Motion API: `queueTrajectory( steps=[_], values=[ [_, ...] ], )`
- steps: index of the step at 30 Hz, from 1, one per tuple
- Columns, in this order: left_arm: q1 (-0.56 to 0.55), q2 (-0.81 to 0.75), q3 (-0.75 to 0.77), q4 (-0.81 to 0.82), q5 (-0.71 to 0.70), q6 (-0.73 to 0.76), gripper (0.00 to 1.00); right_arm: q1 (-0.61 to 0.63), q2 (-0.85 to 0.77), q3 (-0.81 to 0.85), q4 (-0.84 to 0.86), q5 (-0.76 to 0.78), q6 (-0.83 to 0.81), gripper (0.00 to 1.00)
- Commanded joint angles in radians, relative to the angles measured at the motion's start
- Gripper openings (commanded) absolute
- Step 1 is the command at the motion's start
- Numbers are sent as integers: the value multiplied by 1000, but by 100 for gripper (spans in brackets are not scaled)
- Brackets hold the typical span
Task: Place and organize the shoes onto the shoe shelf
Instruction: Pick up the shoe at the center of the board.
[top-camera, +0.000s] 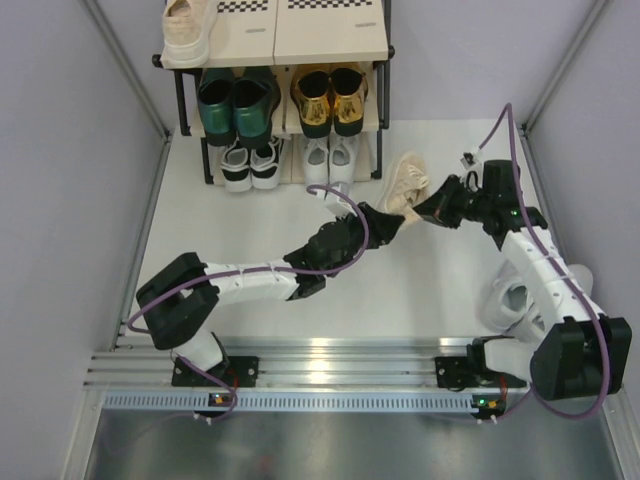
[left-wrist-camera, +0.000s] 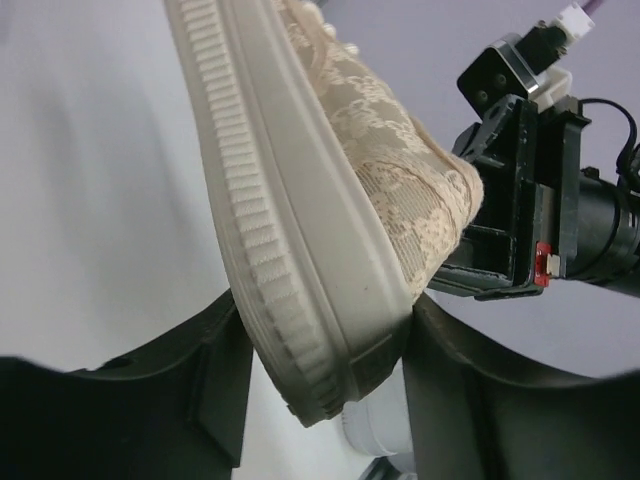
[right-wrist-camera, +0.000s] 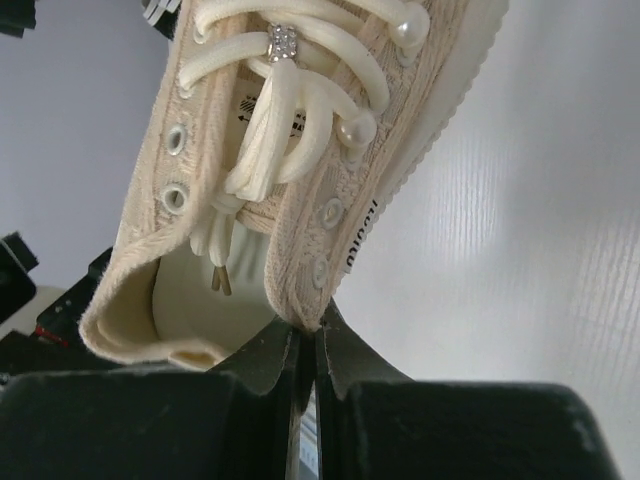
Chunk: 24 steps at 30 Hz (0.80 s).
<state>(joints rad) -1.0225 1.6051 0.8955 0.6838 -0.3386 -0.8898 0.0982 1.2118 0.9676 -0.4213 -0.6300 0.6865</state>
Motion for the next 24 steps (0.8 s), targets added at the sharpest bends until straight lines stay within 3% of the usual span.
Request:
queueTrajectory(
  steps=[1,2,3,5,8,11,12,16,20,24],
  values=[
    [39,-36,-35,138,-59,-77,42,37,-66,0,76,-88,-45,0],
    [44,-40,-43,140,-56,-84,31,38,-67,-4,79,-91,-51,0],
    [47,-46,-52,140,-47,-90,11,41,-67,-6,81,-96,-65,0],
    [58,-54,-66,137,-39,-104,0,41,-69,-10,81,-103,-102,0],
    [71,-77,-104,137,2,-164,0,43,-64,-4,87,-132,-149,3],
    [111,-117,-168,148,55,-236,0,43,-61,31,76,-209,-316,34],
    [131,-149,-187,152,70,-257,0,43,-61,45,61,-229,-364,52],
    [173,-267,-292,160,85,-268,0,32,-61,120,-56,-313,-568,77],
    [209,-405,-375,149,139,-244,0,15,-95,137,-82,-341,-665,82],
    [234,-572,-339,-25,231,-183,0,-8,-101,137,-57,-332,-670,84]
  ],
)
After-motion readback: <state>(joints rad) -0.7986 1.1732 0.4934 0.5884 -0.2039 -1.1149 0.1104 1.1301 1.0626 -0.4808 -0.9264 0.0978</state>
